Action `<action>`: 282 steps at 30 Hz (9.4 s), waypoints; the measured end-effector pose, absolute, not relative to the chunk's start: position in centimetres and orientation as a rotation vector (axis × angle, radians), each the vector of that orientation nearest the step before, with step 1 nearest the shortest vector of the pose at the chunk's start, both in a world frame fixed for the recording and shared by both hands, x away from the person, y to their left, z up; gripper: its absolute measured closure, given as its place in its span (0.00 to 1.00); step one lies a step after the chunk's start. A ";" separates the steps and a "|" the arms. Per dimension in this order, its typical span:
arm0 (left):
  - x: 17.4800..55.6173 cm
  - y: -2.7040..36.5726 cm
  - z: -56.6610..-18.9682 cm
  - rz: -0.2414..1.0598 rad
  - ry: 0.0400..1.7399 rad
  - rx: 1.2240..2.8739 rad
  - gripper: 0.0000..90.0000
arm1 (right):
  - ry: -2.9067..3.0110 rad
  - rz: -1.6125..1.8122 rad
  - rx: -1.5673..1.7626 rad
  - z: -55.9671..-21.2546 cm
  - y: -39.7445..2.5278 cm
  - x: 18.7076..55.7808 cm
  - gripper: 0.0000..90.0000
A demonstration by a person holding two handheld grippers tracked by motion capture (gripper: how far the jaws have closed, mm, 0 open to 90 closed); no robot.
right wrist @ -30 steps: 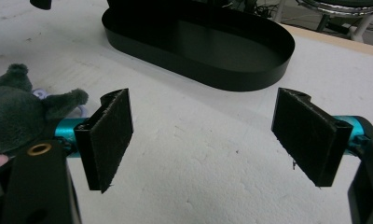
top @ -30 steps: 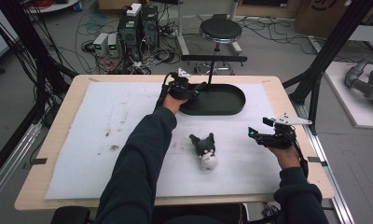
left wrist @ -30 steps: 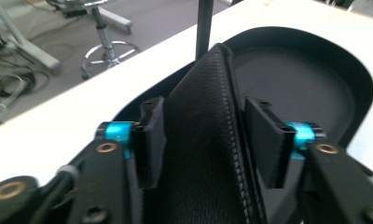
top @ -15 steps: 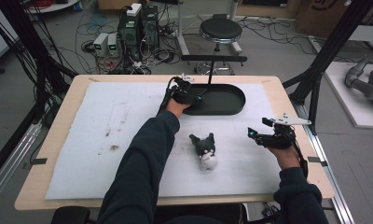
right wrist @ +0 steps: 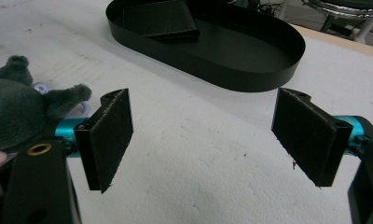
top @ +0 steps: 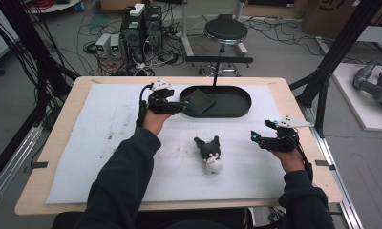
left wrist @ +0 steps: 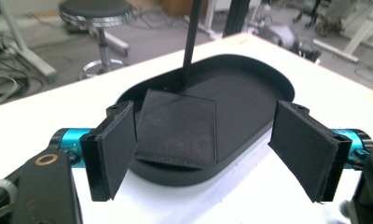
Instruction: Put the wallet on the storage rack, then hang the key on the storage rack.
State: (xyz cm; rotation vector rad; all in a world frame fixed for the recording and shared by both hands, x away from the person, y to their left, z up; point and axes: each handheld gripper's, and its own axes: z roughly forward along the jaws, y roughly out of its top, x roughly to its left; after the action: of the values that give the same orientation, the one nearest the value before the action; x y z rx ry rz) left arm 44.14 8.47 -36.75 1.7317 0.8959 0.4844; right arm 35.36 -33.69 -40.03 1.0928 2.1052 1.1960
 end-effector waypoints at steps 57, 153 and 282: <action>35.9 21.3 -41.1 0.602 1.003 1.644 0.26 | 2.375 1.160 0.970 -40.4 -20.4 32.9 0.23; 36.1 21.6 -41.0 0.621 0.985 1.623 0.29 | 1.976 0.692 0.516 -32.5 -26.7 43.3 0.49; 35.9 21.1 -41.1 0.593 0.929 1.613 0.22 | 2.099 1.068 1.024 -39.3 -33.1 36.0 0.23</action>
State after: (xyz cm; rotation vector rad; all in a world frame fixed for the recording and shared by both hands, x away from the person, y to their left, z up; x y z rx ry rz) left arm 35.94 21.10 -41.11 1.6133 0.9293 0.5934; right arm 36.01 -33.07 -39.35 1.0241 2.0986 1.0680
